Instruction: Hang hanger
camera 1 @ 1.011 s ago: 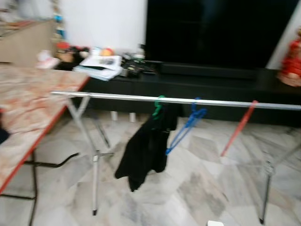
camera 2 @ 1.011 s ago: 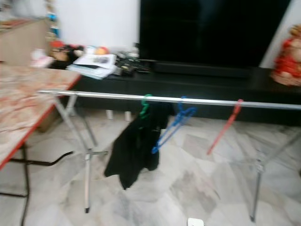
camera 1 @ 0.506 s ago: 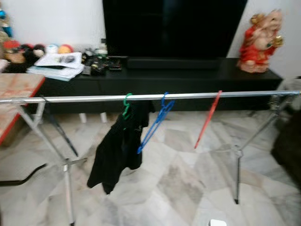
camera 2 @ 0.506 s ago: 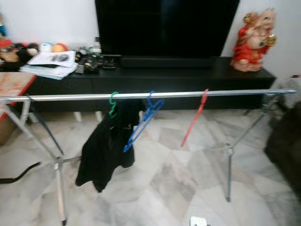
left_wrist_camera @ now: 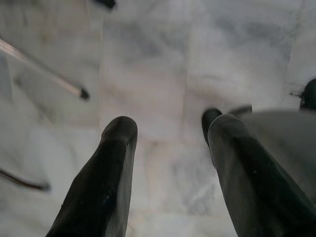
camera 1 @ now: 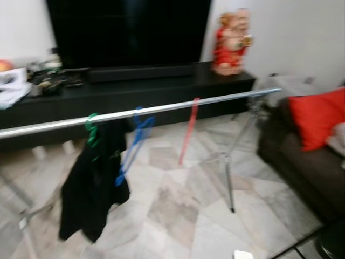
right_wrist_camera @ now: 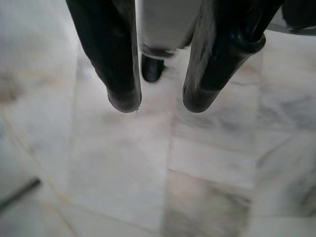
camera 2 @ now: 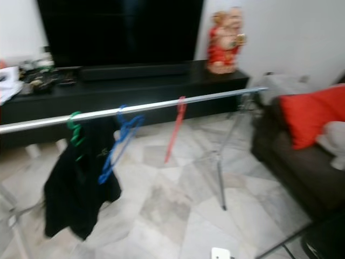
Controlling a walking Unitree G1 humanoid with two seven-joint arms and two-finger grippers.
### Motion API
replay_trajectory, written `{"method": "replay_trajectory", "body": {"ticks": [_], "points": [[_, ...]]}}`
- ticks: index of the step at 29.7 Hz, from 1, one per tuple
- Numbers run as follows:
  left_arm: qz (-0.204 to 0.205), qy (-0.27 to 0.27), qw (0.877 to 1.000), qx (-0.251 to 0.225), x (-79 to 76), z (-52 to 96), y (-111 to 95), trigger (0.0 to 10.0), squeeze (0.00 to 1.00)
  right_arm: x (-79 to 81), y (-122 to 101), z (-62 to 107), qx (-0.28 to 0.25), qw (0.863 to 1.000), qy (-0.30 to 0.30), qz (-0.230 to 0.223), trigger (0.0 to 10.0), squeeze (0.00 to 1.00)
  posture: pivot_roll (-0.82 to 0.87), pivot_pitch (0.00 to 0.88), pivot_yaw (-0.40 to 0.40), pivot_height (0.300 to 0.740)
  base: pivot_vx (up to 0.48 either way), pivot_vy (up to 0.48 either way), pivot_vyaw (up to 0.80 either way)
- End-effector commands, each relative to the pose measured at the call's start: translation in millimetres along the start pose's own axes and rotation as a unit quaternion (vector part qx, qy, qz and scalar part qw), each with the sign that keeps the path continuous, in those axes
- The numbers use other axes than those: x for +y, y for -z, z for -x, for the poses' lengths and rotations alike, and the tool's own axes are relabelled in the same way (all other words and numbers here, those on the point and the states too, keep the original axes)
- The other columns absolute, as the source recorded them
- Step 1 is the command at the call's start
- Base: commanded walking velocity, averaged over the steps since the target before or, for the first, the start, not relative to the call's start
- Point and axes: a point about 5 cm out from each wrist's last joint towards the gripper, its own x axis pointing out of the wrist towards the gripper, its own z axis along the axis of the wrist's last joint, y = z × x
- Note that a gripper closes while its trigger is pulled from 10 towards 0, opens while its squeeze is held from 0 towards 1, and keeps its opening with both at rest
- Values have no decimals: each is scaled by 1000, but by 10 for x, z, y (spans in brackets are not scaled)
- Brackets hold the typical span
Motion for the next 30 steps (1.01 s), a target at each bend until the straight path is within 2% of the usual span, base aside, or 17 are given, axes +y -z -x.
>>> {"method": "replay_trajectory", "body": {"ticks": [1, 9, 30], "points": [[0, 0, 1000, 8, 14, 6, 35, 10000, 0, -11, 28, 4, 6, 1000, 4, -2, 10000, 0, 177, 0, -15, 740, 0, 0, -744], [-16, -1, 1000, 9, 52, 5, 23, 10000, 0, 17, 21, 1, 4, 1000, 4, -9, 10000, 0, 176, 0, -1, 740, 0, 0, -739], [-4, -1, 1000, 5, 75, 8, 22, 10000, 0, 41, -24, -6, -5, 1000, 5, -13, 10000, 0, 184, 0, -2, 740, 0, 0, -738]]}}
